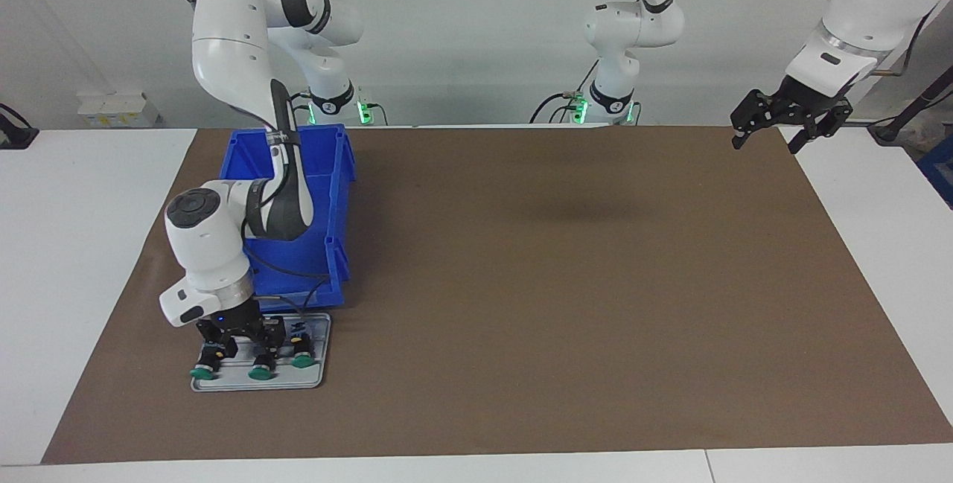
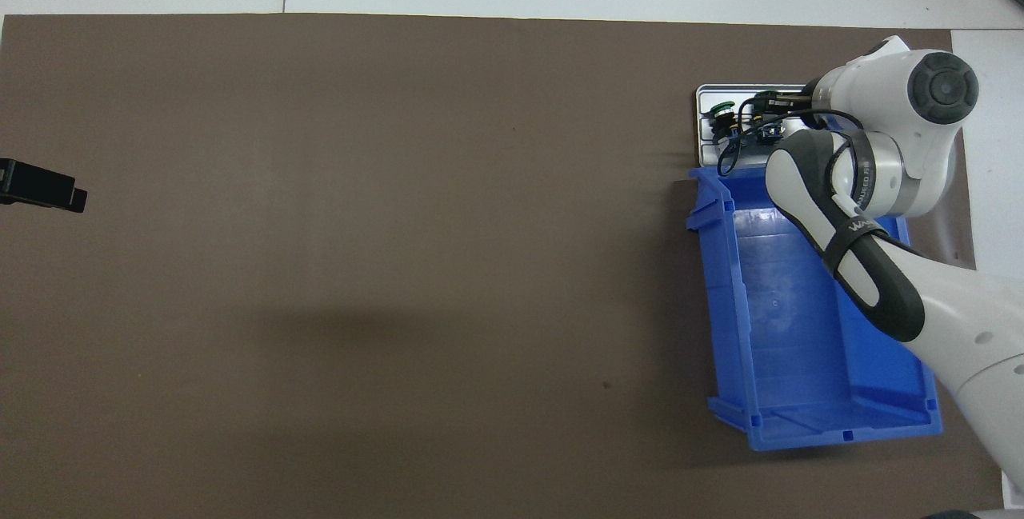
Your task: Place and press button with both arms
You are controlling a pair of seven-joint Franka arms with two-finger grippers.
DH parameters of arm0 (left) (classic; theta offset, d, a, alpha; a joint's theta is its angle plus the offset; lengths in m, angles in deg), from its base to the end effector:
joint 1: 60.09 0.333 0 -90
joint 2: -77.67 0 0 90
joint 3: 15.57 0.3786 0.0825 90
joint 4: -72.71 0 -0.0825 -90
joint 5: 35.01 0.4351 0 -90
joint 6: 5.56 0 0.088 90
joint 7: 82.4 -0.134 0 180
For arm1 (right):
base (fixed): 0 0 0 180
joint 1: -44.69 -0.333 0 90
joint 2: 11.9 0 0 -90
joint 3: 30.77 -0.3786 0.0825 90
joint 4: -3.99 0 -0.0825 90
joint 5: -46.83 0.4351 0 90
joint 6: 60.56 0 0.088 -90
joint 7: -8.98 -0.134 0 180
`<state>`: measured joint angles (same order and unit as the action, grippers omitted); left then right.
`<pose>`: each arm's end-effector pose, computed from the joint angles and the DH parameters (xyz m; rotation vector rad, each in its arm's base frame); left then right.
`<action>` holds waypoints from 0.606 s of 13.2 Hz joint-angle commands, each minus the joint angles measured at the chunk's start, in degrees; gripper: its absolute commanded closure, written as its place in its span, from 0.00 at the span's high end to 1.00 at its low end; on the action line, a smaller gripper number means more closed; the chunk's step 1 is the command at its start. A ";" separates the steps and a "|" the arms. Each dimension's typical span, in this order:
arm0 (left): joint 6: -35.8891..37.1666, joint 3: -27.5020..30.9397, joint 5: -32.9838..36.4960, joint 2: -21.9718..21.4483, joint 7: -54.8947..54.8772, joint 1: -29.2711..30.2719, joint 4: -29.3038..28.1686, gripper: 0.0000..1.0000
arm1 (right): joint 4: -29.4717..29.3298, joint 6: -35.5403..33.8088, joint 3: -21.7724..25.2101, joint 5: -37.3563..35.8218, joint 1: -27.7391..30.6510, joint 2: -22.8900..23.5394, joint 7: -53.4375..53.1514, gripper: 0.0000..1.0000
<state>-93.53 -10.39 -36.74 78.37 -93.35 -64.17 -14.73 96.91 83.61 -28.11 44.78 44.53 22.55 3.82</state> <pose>0.6069 0.0071 0.6730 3.1007 -0.2688 0.0002 0.8005 -0.0296 0.2976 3.0616 -0.1467 0.4549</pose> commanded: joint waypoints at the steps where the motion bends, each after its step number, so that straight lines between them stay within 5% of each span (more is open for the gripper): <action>1: -0.01 -0.53 1.03 -1.49 0.50 0.48 -1.77 1.00 | -0.29 0.06 -0.46 1.61 0.16 1.05 -0.99 0.71; 8: -0.01 -0.44 1.03 -1.49 0.50 0.48 -1.77 1.00 | -0.55 -3.27 -0.55 3.46 -0.19 0.87 -1.08 0.69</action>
<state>-93.53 -10.39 -36.74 78.37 -93.35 -64.17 -14.73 96.86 82.05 -28.31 47.53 44.23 23.42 3.78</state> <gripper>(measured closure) 0.000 0.308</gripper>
